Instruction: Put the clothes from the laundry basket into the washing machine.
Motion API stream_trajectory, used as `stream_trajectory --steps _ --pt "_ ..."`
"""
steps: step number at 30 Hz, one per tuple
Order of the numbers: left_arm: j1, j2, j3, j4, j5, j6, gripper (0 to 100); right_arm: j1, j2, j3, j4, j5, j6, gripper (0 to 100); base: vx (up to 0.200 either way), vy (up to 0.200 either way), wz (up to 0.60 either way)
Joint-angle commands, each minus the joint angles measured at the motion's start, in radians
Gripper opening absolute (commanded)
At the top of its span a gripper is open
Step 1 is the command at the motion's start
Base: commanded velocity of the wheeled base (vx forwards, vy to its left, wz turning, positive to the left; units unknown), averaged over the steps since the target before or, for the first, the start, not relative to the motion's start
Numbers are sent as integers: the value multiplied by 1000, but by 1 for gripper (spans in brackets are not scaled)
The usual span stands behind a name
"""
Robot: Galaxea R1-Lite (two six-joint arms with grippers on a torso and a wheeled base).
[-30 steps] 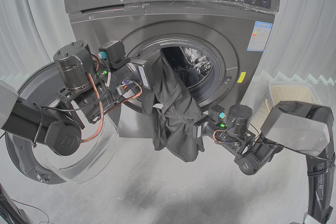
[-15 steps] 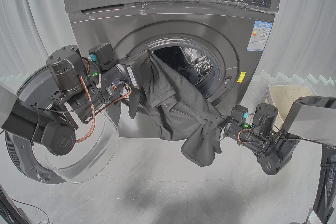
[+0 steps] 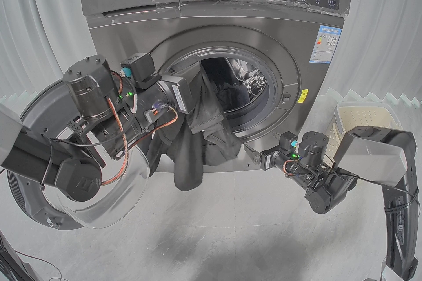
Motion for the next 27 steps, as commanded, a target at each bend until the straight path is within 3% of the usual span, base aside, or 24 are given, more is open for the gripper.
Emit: stream_trajectory --steps 1,9,14,17,23,26,27 --pt "-8 -1 2 -1 1 -2 0 0 60 -30 4 -5 0 100 0 0 0" --pt "-8 2 4 -1 1 -2 0 29 92 -35 -10 3 2 100 0 0 0" --pt "-2 8 -2 -1 3 0 0 71 66 77 -33 98 -6 100 0 0 0" --pt "-1 9 -1 -1 1 0 0 100 37 142 -41 110 -7 100 0 0 0" --pt "-7 8 -1 -1 1 0 0 121 37 109 -33 96 -9 100 0 0 0" --pt "-13 6 -1 -1 3 -2 0 121 63 2 -16 18 -10 100 0 0 0" --pt "-14 6 1 -1 3 -2 0 120 68 -10 -13 10 -12 100 0 0 0"
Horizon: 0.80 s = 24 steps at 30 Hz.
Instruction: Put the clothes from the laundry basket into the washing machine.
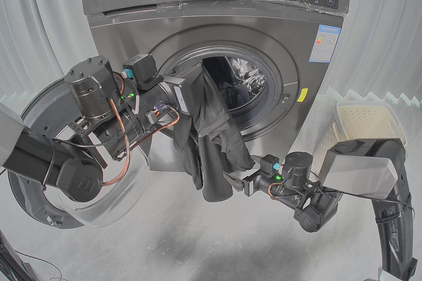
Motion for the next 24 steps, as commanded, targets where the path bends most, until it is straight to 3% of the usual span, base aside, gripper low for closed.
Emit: stream_trajectory --steps 1,7,10,19,24 --pt "-9 -1 2 0 1 -1 0 3 37 -126 34 -67 -5 100 0 0 0" --pt "-9 -4 6 0 -1 -1 0 -9 78 -246 94 -115 -8 100 0 0 0" --pt "-8 -6 6 0 -1 -1 0 -15 90 -270 101 -115 -10 100 0 0 0" --pt "-2 -3 3 0 -1 -1 0 23 80 -235 91 -106 -18 100 0 0 0" --pt "-6 -6 3 0 -1 -1 0 9 92 -276 103 -118 -21 100 0 0 0"
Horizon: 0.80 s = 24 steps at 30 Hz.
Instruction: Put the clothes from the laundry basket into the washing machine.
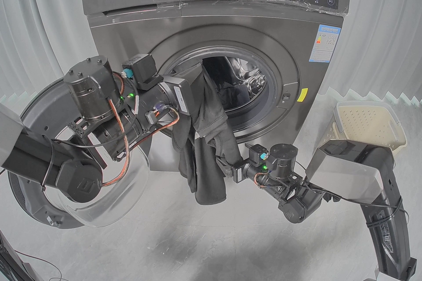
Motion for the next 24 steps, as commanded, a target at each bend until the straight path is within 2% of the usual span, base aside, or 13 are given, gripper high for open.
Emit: stream_trajectory --steps 1,3,9,24 --pt "-5 -2 1 0 0 0 0 -14 14 -43 6 -16 0 100 0 0 0" --pt "-5 -2 3 0 0 0 0 -34 21 -60 7 -42 3 100 0 0 0" --pt "2 -2 7 -2 0 0 0 -74 -2 -56 4 -47 9 100 0 0 0" --pt "4 -3 12 -8 0 -2 0 -68 -14 -48 -5 -47 15 100 0 0 0"
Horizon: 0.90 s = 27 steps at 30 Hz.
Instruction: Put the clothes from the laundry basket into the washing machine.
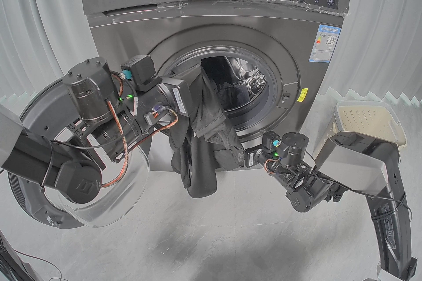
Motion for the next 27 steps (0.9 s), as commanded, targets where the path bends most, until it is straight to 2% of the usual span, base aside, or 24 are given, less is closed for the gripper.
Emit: stream_trajectory --steps 1,2,10,13,15,16,17,21,24,27 --pt "0 -1 1 0 0 -1 0 5 7 -6 -1 2 6 100 0 0 0" --pt "0 -1 2 0 0 -1 0 7 7 -6 -3 5 11 0 0 0 0" --pt "2 -2 11 -3 -1 -1 0 15 1 8 -21 14 15 0 0 0 0" --pt "6 -2 24 -22 -1 -1 0 7 -39 56 -50 28 14 0 0 0 0" --pt "23 -5 50 -57 0 -1 0 -2 -136 151 -67 48 15 0 0 0 0" --pt "29 -10 74 -79 0 -1 0 -2 -136 151 -67 48 15 0 0 0 0" --pt "31 -24 100 -99 -1 0 0 -11 -224 252 -89 81 15 0 0 0 0" --pt "29 -97 218 -134 -14 0 0 -14 -404 435 -109 138 18 0 0 0 0" --pt "23 -173 300 -149 -23 5 0 -13 -519 539 -109 149 23 0 0 0 0" --pt "28 -246 381 -155 -52 7 0 -14 -603 593 -112 153 38 0 0 0 0"
